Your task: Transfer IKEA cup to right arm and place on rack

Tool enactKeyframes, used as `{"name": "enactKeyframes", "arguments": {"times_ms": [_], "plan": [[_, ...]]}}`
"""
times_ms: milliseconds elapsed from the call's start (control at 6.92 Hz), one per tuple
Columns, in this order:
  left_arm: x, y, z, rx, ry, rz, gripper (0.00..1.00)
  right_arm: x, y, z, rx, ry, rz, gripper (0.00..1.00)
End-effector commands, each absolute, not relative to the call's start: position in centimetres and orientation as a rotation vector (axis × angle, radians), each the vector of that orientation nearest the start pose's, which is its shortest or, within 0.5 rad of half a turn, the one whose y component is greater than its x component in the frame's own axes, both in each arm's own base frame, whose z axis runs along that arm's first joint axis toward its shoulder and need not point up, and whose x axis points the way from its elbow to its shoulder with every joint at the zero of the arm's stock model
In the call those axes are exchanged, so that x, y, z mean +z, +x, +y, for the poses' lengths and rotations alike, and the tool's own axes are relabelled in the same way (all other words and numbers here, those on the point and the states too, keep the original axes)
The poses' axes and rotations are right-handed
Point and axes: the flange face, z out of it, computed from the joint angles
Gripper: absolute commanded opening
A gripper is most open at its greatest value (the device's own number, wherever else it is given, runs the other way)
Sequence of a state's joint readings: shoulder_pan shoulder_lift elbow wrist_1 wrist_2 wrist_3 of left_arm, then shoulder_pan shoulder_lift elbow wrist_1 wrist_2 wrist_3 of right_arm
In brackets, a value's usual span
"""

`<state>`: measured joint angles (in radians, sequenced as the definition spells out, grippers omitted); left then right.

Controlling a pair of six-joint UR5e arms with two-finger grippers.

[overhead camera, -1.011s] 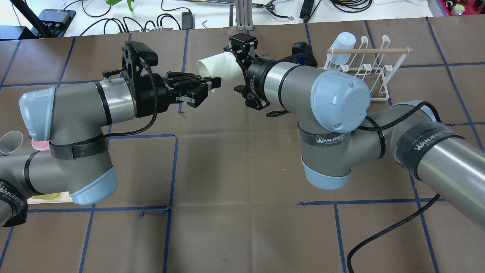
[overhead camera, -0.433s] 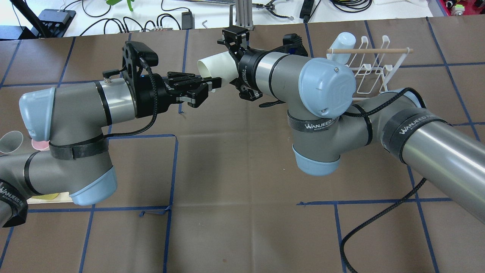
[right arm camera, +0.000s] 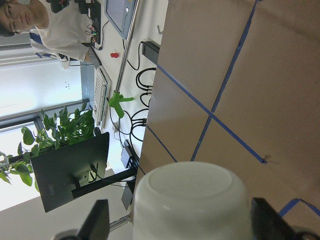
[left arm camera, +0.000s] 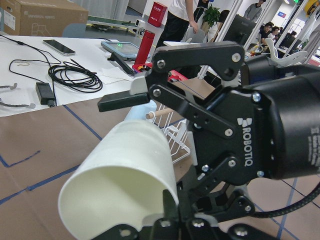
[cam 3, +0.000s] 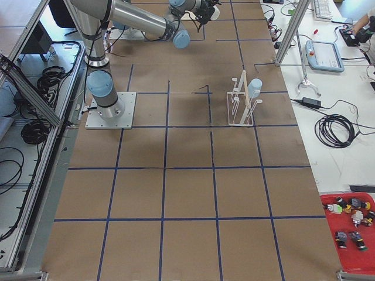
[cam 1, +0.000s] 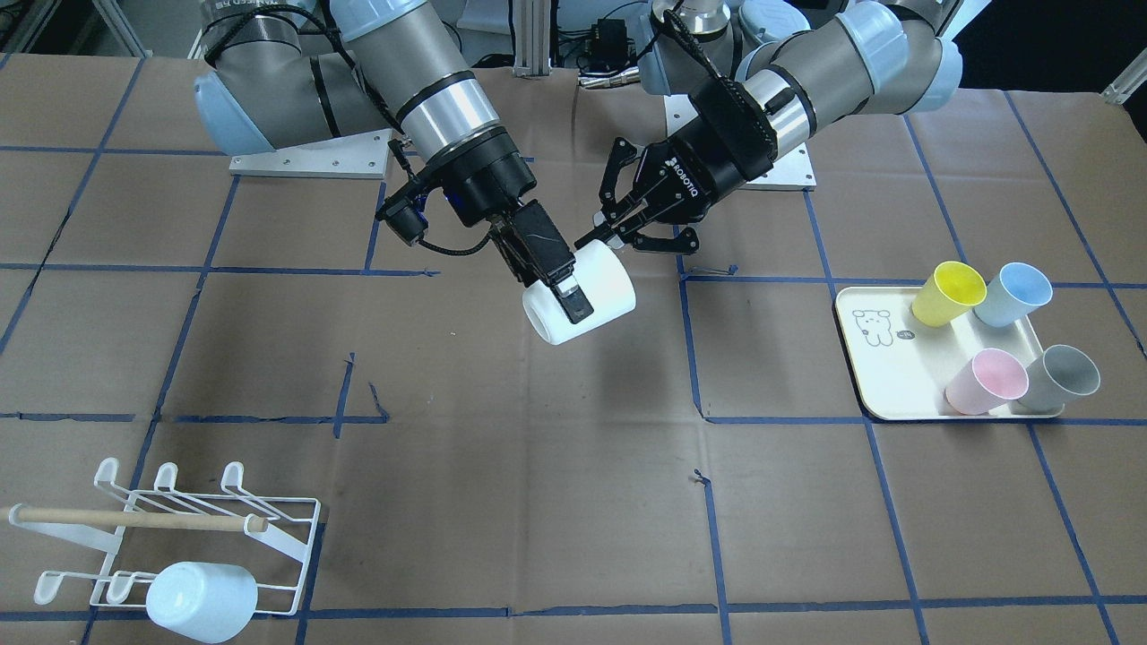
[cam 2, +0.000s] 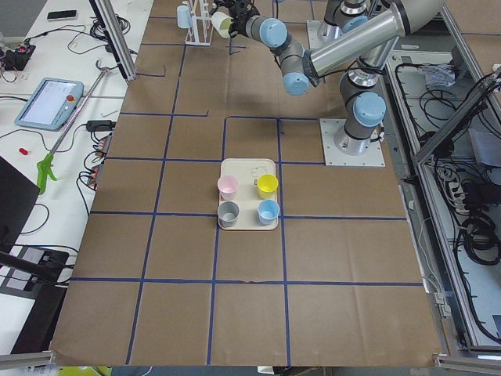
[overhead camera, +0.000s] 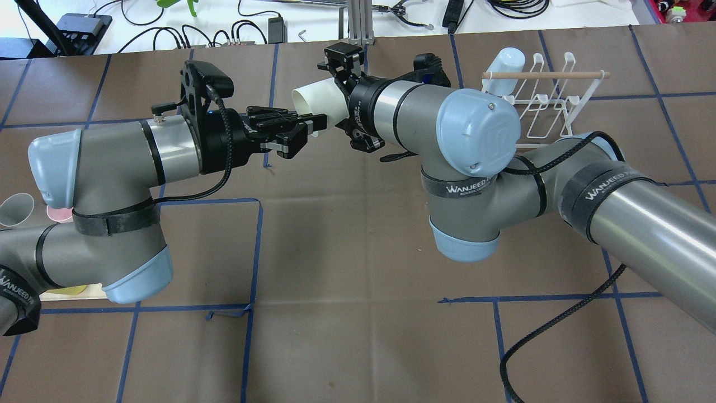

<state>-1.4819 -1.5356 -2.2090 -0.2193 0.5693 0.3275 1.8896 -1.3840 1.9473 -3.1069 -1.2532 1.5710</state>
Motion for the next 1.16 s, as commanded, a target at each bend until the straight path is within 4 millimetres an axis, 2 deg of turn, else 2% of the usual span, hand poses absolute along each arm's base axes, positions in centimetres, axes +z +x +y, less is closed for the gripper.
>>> {"name": "enactKeyframes", "arguments": {"times_ms": [0, 289, 578, 867, 1011], "plan": [[39.31, -17.90, -43.55, 1.043, -0.696, -2.030, 0.00, 40.00, 32.62, -46.59, -0.387, 1.116, 1.850, 0.96], [39.30, -17.89, -43.56, 1.043, -0.696, -2.031, 0.00, 39.33, 32.66, -46.15, -0.378, 1.117, 1.863, 0.95], [39.30, -17.89, -43.56, 1.043, -0.696, -2.031, 0.00, 39.28, 32.51, -46.08, -0.376, 1.115, 1.864, 0.71], [39.45, -17.89, -43.49, 1.048, -0.698, -2.030, 0.00, 39.54, 32.66, -46.00, -0.362, 1.099, 1.862, 0.56], [39.57, -17.90, -43.42, 1.050, -0.697, -2.030, 0.13, 39.67, 32.93, -45.84, -0.332, 1.076, 1.861, 0.48]]}}
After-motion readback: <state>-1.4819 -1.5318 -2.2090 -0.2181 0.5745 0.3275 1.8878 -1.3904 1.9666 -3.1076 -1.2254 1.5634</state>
